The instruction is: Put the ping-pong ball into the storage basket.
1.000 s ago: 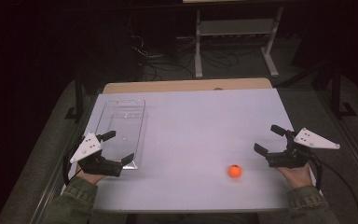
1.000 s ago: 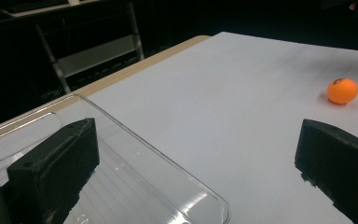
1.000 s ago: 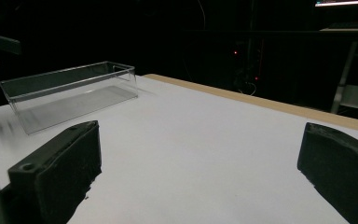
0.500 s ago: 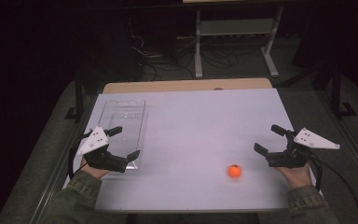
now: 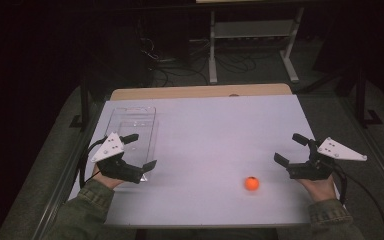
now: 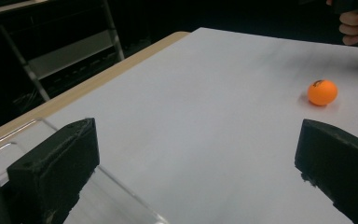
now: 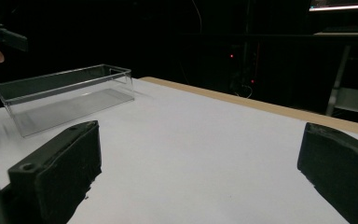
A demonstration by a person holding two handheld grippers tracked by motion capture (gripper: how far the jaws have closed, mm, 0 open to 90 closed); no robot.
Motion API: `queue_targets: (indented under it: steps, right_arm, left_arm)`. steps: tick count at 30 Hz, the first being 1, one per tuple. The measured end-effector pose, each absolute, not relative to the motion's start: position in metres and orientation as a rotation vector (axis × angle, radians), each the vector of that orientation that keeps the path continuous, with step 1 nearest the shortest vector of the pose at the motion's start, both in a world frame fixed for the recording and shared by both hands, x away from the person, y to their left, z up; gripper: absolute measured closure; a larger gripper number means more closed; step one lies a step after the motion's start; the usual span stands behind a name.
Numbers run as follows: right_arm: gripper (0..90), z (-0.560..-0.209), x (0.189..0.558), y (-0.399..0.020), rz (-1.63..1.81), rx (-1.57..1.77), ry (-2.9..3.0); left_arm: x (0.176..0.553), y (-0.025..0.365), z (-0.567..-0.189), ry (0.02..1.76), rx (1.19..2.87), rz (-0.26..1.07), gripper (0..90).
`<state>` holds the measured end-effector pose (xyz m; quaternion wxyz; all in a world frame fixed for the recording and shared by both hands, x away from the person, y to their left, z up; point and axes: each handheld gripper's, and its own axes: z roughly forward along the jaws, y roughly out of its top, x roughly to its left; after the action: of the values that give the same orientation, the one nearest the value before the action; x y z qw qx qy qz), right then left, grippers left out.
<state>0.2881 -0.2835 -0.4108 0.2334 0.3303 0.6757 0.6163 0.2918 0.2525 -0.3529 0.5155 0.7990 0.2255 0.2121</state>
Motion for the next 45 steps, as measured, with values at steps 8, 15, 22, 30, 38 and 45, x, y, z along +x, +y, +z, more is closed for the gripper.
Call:
queue_targets:
  steps: [8,15,22,30,38,45]
  right_arm:
    - [0.0,-0.412,0.288,-0.282,1.692,0.898,1.868]
    - [0.0,-0.411,0.288,-0.282,1.693,0.895,1.869]
    - [0.0,-0.411,0.288,-0.282,1.695,0.892,1.871]
    - [0.0,-0.411,0.288,-0.282,1.697,0.887,1.877]
    - [0.0,-0.412,0.288,-0.281,1.698,0.889,1.881]
    - [0.0,-0.412,0.288,-0.281,1.700,0.886,1.883]
  left_arm:
    - [0.295,0.236,-0.353,0.498,1.950,0.478,0.0]
    - [0.299,0.227,-0.353,0.476,1.964,0.463,0.0]
    - [0.301,0.217,-0.352,0.449,1.984,0.452,0.0]
    - [0.303,0.209,-0.352,0.434,2.003,0.436,0.0]
    - [0.304,0.203,-0.353,0.419,2.013,0.421,0.0]
    - [0.307,0.192,-0.354,0.396,2.032,0.403,0.0]
